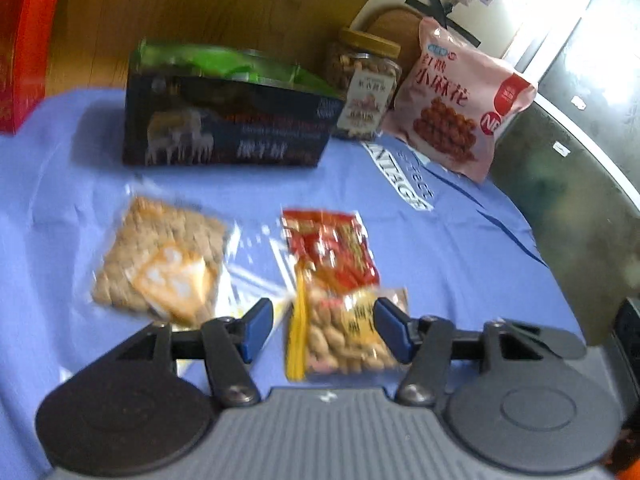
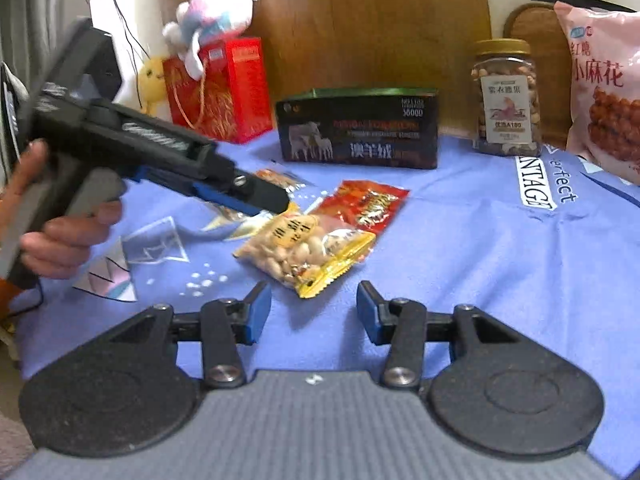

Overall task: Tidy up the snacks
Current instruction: 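Grasp the peanut packet with yellow label using the left gripper, then drop the peanut packet into the black tin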

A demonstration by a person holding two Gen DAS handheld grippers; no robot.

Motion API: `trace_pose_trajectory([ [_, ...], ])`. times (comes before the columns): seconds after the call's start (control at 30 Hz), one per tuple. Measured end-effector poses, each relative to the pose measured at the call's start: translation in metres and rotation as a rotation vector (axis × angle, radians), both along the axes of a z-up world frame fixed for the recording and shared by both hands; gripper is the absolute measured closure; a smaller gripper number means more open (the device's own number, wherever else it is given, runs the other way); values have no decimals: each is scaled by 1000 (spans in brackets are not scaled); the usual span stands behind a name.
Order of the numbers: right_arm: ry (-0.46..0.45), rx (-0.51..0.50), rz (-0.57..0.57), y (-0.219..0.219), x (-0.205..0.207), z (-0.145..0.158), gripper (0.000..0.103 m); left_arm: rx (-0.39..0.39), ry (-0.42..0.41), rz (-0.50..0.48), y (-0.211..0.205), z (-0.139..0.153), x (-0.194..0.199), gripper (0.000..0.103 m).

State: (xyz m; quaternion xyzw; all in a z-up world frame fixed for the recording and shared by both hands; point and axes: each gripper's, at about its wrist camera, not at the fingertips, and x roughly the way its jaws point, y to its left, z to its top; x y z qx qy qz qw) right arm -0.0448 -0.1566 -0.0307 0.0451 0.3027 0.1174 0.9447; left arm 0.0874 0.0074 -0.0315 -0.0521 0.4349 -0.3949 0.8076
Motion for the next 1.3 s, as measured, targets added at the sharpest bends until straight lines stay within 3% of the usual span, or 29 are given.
trace_pose_trajectory([
  [0.03,-6,-6,5,3,2,-1,56,-7,30,-16,-1,-7,-3,51],
  [0.13,-14,-48,16,12,6,-2,73,49,-87,-9,-6,-6,-24,58],
  [0.2,-14,-35,11,12,8,0,77,54,-93,1,-5,-1,-26,65],
  [0.3,-52,-27,13,12,9,10,78,23,-87,1,-1,14,-22,71],
  [0.43,-115,-15,16,10,23,31,78,-2,-162,21,3,42,-15,71],
  [0.63,-208,-4,-16,-4,69,46,78,-48,-218,89,-9,72,31,71],
  [0.8,-249,-17,-72,-22,124,51,78,-55,-180,127,-36,77,96,71],
  [0.97,-269,-14,-146,-38,172,46,75,-60,-164,188,-59,72,142,70],
  [1.07,-248,-108,-188,-34,186,36,68,-16,-122,205,-73,57,161,70],
  [1.13,-267,-150,-228,-33,181,34,53,5,-108,202,-77,50,163,68],
  [1.23,-295,-88,-242,-41,155,35,50,-22,-123,187,-66,49,148,67],
  [1.3,-266,-41,-247,-50,140,29,50,-37,-174,191,-55,53,132,67],
])
